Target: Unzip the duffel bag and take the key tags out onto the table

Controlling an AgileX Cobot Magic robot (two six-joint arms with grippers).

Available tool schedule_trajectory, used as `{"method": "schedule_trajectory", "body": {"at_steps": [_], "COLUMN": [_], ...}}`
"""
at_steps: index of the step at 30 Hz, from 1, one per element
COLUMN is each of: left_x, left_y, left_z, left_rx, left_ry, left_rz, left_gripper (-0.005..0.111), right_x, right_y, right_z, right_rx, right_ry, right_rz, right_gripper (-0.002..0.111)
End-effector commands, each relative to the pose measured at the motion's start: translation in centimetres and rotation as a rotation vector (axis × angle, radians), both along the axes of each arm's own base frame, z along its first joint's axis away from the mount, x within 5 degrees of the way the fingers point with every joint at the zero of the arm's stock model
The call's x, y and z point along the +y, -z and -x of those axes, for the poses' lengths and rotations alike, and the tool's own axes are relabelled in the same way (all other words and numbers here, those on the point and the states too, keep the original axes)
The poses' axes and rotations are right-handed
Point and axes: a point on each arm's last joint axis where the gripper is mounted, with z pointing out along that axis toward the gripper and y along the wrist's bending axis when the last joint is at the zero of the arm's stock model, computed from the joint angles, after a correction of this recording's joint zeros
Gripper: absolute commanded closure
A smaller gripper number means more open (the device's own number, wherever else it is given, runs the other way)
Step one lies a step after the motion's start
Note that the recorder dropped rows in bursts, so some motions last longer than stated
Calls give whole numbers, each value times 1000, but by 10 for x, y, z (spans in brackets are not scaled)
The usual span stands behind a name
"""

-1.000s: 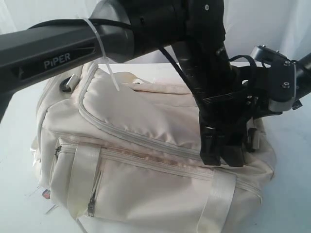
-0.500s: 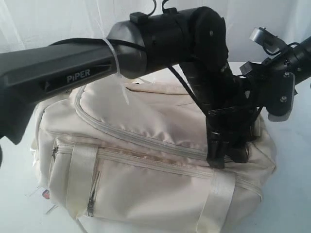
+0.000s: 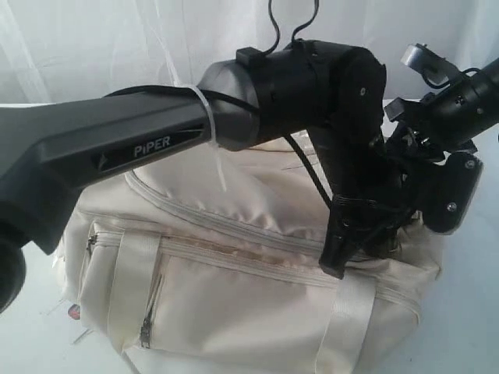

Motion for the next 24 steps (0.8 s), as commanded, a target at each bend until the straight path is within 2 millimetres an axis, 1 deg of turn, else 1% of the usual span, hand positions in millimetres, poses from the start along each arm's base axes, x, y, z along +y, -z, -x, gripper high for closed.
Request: {"method": "schedule_trajectory", "body": {"at_steps": [1, 4, 5, 7, 8, 12, 14, 19, 24], "left_x": [0, 0, 0, -1, -1, -4, -5, 2, 15], "left_y": [4, 4, 3, 3, 3, 4, 2, -6, -36], "left_z": [3, 3, 2, 3, 4, 10, 16, 23, 30], "left_rx": [-60, -60, -61, -61, -63, -75, -109, -125, -134], "left_ry": [26, 26, 26, 28, 28, 47, 72, 68, 49], "left_rz": [-51, -51, -50, -50, -48, -54, -92, -155, -136], "left_gripper": [80, 82, 86, 99, 107, 107, 107, 107, 107], "right_x": [2, 2, 2, 2, 2, 2, 2, 2, 2], "right_y": [-8, -8, -8, -8, -8, -8, -8, -8, -8], "right_z": [3, 3, 3, 3, 3, 3, 3, 3, 3], "right_rx": [0, 0, 0, 0, 0, 0, 0, 0, 0], "right_ry": [-6, -6, -6, -6, -6, -6, -6, -6, -6], "right_rz": [-26, -26, -26, -26, -26, -26, -26, -26, -26], "right_gripper": [108, 108, 108, 108, 108, 108, 108, 108, 108]}}
